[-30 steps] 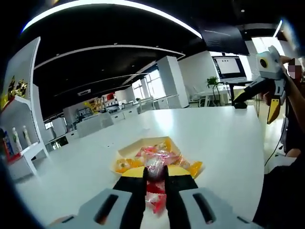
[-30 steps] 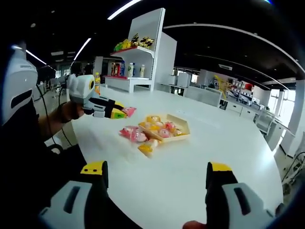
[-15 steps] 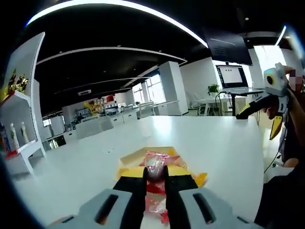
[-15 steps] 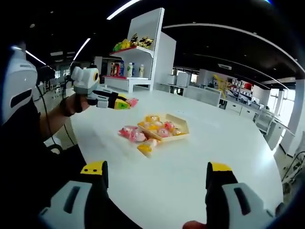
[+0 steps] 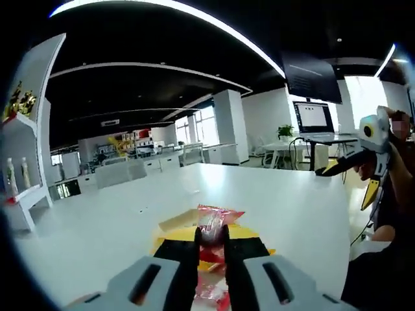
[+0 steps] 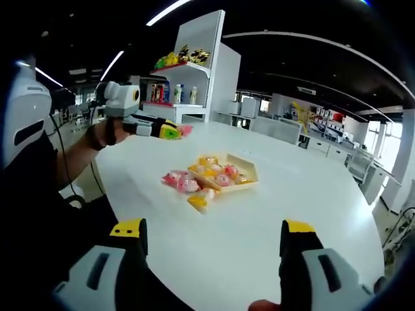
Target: Pick up the marshmallows scattered on the table and place them into the bowl on the table
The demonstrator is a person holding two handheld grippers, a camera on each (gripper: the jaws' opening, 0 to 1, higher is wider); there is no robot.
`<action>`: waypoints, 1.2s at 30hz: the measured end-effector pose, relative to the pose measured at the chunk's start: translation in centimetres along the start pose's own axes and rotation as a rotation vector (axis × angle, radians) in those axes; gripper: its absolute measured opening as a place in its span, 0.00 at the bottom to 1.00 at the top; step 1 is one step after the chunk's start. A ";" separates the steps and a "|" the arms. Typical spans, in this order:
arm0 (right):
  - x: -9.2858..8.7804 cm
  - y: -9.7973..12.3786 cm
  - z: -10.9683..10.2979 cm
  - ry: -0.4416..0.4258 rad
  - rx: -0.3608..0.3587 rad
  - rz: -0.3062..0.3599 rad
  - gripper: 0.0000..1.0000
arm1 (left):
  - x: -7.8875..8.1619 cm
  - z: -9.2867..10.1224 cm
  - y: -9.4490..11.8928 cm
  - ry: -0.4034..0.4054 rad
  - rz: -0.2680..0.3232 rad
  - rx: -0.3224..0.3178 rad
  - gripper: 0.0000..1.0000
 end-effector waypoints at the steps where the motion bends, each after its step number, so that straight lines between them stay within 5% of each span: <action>1: 0.0 0.0 0.0 0.001 0.000 0.000 0.81 | 0.1 -0.1 0.0 0.008 0.007 -0.007 0.14; 18: 0.1 -0.1 -0.1 0.005 0.004 -0.004 0.81 | 0.7 -2.0 -1.9 -0.018 0.016 0.011 0.14; 36: -0.3 -0.4 0.0 -0.002 0.011 -0.014 0.81 | -1.9 -4.7 -4.7 0.007 0.024 0.080 0.14</action>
Point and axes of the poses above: the point that each gripper's makers call its tool centre point, and the gripper's own axes: y roughly backward along the fingers, z roughly to its right, x roughly out of its top, the point moved 9 cm from there along y, roughly backward along the fingers, and after that the axes turned 12 degrees about -x, right-handed, at the moved point
